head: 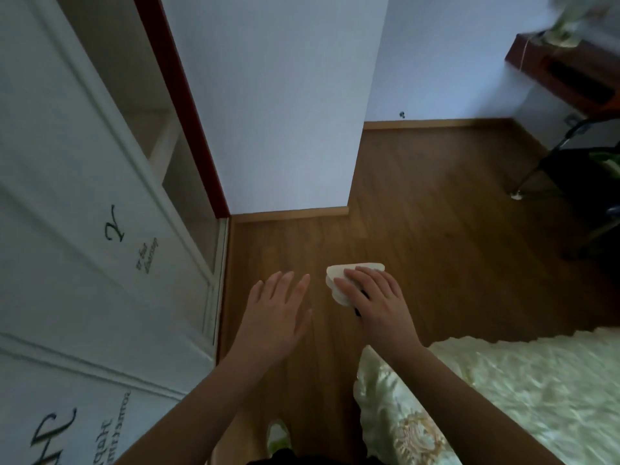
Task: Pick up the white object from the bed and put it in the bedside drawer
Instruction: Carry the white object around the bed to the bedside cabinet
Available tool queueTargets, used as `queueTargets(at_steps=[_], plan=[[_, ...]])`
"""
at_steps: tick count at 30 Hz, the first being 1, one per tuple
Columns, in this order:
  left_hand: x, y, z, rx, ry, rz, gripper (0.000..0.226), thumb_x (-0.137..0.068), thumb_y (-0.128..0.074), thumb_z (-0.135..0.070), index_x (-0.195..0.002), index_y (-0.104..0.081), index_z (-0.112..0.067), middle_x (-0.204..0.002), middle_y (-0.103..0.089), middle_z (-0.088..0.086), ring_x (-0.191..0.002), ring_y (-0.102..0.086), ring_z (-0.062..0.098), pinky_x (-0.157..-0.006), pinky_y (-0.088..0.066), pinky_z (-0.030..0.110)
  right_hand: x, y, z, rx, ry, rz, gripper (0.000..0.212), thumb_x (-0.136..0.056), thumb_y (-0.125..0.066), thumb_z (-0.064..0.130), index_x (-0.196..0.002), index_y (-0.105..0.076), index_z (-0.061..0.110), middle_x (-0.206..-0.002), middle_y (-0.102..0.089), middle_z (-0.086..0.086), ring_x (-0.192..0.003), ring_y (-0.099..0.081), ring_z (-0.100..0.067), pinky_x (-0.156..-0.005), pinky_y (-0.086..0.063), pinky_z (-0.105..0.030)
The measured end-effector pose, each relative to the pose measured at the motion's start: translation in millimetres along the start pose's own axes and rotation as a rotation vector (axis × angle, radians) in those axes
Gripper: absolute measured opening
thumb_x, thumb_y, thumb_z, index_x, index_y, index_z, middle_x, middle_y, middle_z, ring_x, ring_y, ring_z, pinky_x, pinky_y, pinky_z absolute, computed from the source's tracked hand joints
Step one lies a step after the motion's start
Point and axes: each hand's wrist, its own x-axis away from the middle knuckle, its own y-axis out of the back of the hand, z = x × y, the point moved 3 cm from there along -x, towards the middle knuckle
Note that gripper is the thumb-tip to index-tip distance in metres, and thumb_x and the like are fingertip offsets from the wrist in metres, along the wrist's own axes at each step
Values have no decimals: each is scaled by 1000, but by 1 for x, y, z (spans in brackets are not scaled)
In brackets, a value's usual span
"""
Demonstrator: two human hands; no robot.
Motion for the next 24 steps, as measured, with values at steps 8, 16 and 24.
queueTargets(at_steps=[8, 16, 24], plan=[[-119, 6, 25, -2, -149, -5, 55, -97, -28, -52, -145, -32, -25, -148, -45, 8, -138, -38, 30, -111, -30, 53, -68, -27, -43, 84, -128, -29, 51, -76, -76, 21, -124, -62, 14, -130, -60, -9, -123, -53, -29, -109, -29, -44], [-251, -28, 8, -35, -302, 30, 54, -96, -34, -54, -143, -36, -28, -145, -48, 5, -136, -40, 29, -111, -25, 48, -114, -53, -137, 135, -263, -13, 54, -74, -79, 16, -124, -62, 14, -130, -60, -10, -122, -54, -30, -107, -31, -47], [-388, -32, -41, -82, -472, 32, 57, -92, -44, -55, -140, -41, -25, -139, -55, 8, -129, -49, 30, -105, -37, 50, -161, -44, -241, 163, -432, 6, 57, -75, -80, 16, -128, -58, 16, -133, -57, -8, -125, -51, -29, -110, -30, -48]])
